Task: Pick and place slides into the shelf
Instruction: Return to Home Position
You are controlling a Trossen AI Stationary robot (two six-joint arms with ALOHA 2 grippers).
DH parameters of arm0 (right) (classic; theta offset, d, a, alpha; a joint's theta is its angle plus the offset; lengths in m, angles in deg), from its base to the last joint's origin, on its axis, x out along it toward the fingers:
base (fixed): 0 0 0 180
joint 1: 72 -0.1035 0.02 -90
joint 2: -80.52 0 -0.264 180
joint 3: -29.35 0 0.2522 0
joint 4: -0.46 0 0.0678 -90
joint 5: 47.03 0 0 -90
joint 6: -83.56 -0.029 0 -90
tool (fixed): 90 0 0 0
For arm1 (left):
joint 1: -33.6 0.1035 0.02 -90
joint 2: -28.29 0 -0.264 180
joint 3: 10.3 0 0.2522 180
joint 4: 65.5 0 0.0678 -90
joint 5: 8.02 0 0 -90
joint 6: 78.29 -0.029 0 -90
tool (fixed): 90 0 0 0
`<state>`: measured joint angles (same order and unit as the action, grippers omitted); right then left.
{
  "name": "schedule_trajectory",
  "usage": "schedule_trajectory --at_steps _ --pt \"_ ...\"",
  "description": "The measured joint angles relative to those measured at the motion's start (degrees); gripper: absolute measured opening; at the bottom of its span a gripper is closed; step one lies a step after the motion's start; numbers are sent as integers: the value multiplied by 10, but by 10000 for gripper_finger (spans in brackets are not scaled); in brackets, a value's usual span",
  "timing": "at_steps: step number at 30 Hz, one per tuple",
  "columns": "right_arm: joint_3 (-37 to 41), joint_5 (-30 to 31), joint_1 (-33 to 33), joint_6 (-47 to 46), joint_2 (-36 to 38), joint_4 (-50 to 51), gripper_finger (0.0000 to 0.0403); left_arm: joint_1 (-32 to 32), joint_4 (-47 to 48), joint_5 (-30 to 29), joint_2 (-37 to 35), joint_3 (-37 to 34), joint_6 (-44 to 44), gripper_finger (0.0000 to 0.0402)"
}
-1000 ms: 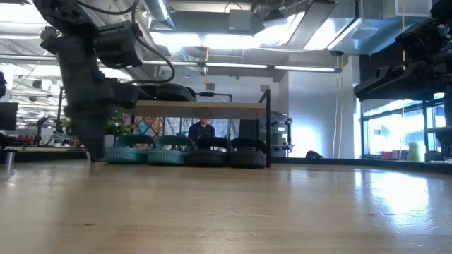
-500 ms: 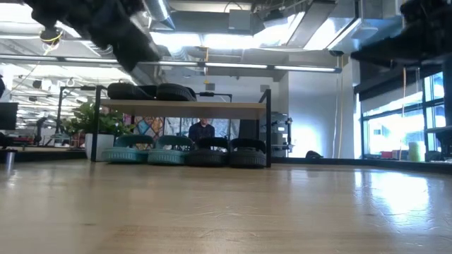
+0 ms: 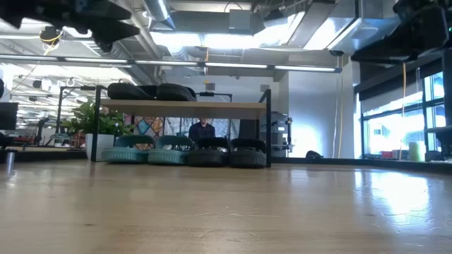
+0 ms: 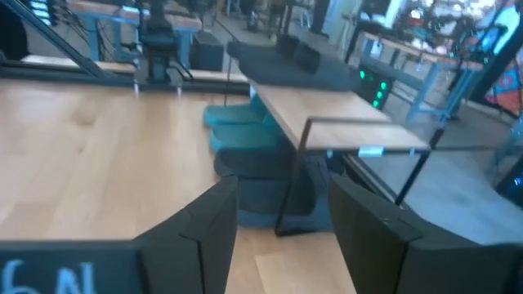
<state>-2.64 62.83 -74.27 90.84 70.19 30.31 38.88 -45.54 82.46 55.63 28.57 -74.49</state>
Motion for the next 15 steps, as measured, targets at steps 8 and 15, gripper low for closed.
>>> schedule_trajectory --at_steps 8,15 --pt "42 -8 30 -10 0 -47 188 1 -59 1 -147 -108 24 204" --pt "65 -31 40 -14 0 -62 188 1 -57 2 -243 -165 33 204"
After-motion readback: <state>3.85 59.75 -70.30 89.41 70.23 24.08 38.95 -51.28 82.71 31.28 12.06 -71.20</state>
